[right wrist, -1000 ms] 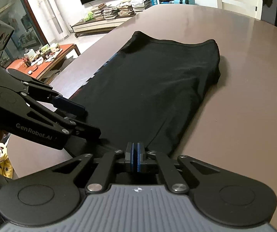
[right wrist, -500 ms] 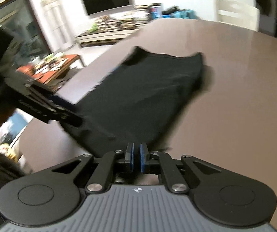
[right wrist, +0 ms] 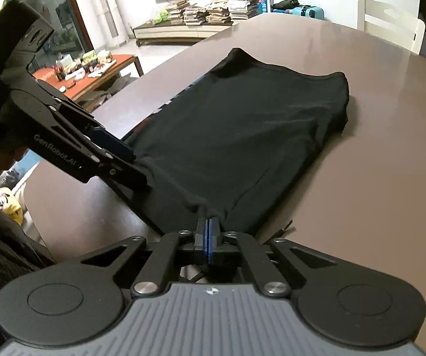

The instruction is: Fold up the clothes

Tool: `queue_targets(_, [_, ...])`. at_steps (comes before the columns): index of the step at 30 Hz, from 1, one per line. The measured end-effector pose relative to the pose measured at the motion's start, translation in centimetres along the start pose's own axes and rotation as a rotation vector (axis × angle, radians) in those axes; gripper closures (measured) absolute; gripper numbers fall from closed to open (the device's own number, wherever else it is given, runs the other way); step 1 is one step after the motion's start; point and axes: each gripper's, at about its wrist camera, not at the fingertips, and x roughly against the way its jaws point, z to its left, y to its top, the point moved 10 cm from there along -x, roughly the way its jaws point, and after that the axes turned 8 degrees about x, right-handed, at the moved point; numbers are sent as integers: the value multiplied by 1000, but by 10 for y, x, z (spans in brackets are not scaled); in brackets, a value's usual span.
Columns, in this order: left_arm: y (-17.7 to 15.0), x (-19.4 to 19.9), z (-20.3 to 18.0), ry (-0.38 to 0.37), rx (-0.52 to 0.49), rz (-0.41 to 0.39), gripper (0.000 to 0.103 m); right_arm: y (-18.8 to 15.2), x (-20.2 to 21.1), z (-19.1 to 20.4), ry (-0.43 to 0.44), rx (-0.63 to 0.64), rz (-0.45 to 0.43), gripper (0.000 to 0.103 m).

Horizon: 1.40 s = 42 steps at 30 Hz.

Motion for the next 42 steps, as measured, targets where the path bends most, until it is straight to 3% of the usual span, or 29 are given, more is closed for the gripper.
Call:
queue_targets(6, [3,3,-2,-28,15,13,47,4,5,-1,-34,13,30,103])
queue_targets(10, [11,5,1,-33,36,-9,46,17,11,-1,-16,-30,-21,93])
queue_targets(16, [8,-6,-2,1,-16,13,44,8,-7,-1,-23,-31,11,93])
queue_targets(18, [8,-6,-3,2,-14,16,43,8,-8,-5,-8,-74,15,93])
queue_targets(42, [6,-6,-4,-3,-24,20,35,9,-9,-5,-13,-79,9,93])
